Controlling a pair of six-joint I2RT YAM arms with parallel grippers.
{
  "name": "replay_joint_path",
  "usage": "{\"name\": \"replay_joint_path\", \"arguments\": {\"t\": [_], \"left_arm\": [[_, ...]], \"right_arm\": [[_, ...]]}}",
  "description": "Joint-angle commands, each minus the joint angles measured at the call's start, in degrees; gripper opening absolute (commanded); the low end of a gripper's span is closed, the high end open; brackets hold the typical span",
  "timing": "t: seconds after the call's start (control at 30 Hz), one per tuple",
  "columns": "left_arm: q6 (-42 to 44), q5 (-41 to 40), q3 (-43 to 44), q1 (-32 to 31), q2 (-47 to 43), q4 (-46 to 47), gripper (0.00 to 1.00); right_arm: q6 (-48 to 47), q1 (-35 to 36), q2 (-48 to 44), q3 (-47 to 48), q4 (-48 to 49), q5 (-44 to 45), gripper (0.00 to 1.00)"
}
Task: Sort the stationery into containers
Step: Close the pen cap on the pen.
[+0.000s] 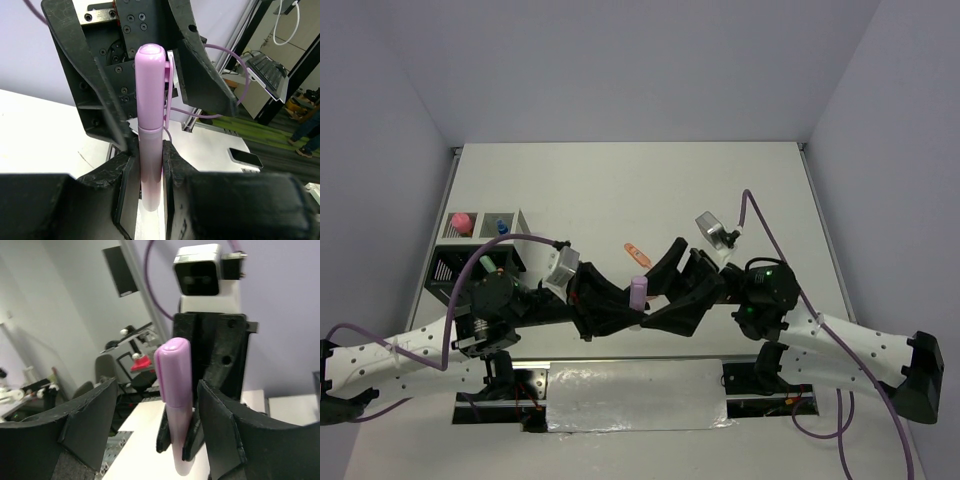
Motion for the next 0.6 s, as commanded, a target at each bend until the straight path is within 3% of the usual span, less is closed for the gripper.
{"name": "replay_joint_path", "arguments": {"t": [0.0, 0.2, 0.37, 0.43, 0.57], "left_arm": [[2.25, -0.65, 1.87, 0.07, -0.29, 2.21, 0.0], [4.36, -2.94, 2.48, 0.07, -1.43, -1.56, 0.0], [5.59, -4.96, 4.06, 0.07, -1.87, -4.38, 0.0], [5.86, -5.66, 4.67, 0.07, -1.7, -5.08, 0.0], [6.03, -6.98, 5.55, 0.07, -1.87, -6.05, 0.0]], "right_arm": [[-5.27, 0.46, -3.19, 2.97, -9.45, 3.87, 0.72], [-15.38, 0.37, -8.03, 4.99, -27.51, 16.44, 0.72], [-16.53, 0.63, -9.35, 5.43, -30.42, 17.16, 0.64], [-17.14, 0.99, -9.35, 5.69, -30.86, 16.82, 0.53], [-17.41, 1.51, -9.0, 5.7, -30.08, 15.15, 0.53]]}}
